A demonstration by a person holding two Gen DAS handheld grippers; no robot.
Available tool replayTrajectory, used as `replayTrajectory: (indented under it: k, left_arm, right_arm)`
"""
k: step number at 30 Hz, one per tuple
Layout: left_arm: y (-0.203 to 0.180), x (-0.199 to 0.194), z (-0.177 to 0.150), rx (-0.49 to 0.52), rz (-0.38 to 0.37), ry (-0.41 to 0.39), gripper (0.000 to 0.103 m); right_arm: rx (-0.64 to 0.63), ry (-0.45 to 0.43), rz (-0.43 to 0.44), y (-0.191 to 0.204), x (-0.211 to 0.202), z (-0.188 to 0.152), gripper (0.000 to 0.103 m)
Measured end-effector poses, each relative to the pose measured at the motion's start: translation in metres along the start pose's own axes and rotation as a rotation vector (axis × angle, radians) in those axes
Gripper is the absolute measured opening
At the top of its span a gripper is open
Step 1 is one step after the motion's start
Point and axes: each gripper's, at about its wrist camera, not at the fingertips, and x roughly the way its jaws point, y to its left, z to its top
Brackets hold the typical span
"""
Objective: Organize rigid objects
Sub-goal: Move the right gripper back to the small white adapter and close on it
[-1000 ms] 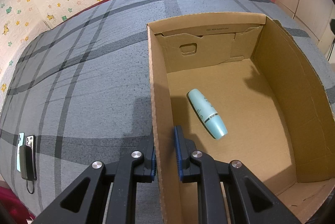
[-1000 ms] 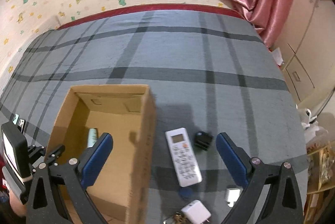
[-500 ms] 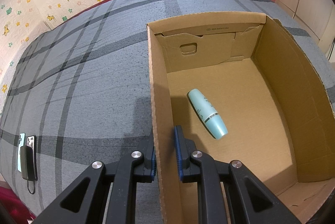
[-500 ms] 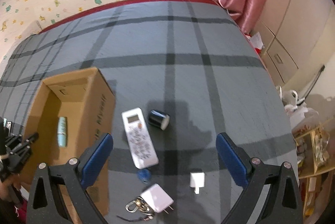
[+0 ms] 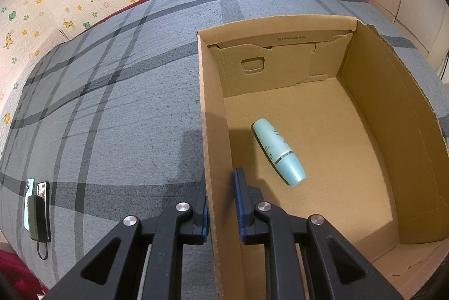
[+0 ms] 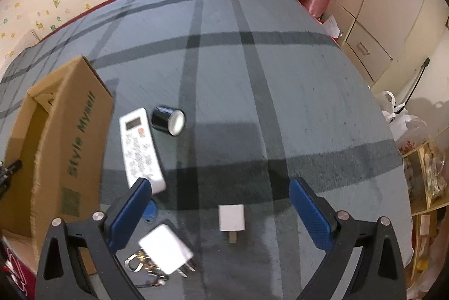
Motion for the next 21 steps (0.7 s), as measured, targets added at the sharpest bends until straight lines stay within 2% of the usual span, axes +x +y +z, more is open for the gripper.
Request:
replayTrajectory:
  k: [19,21]
  left_arm:
    - [0.0,0.001,-0.001,0.005,0.011,-0.001,0.016]
    - [-0.001,0.001,-0.001,0.005,0.012,-0.001,0.016]
  right_arm:
    - [-0.004,0.054,-0.014,-0.016,0.059,-0.042,0.1]
    - [-0.01,0.063,-0.016,-0.016,0.063,-0.044,0.089]
